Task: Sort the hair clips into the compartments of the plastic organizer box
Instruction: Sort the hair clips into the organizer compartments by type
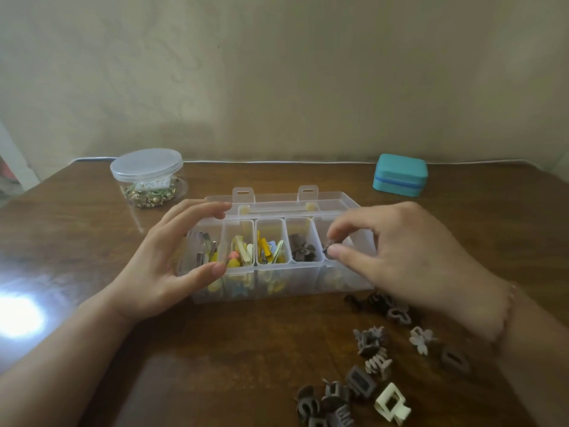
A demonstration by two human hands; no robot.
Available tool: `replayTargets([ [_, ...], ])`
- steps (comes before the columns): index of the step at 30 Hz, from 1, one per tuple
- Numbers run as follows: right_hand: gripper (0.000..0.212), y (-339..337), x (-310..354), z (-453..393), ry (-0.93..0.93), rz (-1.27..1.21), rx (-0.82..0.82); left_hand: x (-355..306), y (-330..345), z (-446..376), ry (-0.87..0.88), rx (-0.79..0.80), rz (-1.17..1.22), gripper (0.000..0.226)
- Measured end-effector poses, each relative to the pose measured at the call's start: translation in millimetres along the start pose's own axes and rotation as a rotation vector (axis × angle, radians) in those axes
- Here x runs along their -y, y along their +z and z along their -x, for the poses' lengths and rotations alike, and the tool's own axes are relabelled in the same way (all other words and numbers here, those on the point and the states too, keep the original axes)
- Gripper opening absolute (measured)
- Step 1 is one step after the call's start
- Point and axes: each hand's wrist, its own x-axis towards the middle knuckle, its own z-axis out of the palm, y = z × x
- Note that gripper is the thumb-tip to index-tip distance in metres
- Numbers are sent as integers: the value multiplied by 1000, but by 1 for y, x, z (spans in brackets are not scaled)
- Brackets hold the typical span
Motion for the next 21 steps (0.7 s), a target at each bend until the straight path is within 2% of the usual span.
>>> replayTargets([
  [5,27,-7,9,17,-130,-12,43,2,-1,1,-2,3,-10,67],
  [10,34,9,47,42,-425,58,359,3,0,1,23,5,-27,66],
  [14,25,25,57,42,-455,135,538,4,0,1,27,6,-26,66],
  [17,17,28,55,40,-467,121,455,3,0,1,27,8,-28,66],
  [21,21,28,43,33,-429,-73,341,3,-1,1,14,10,-10,68],
])
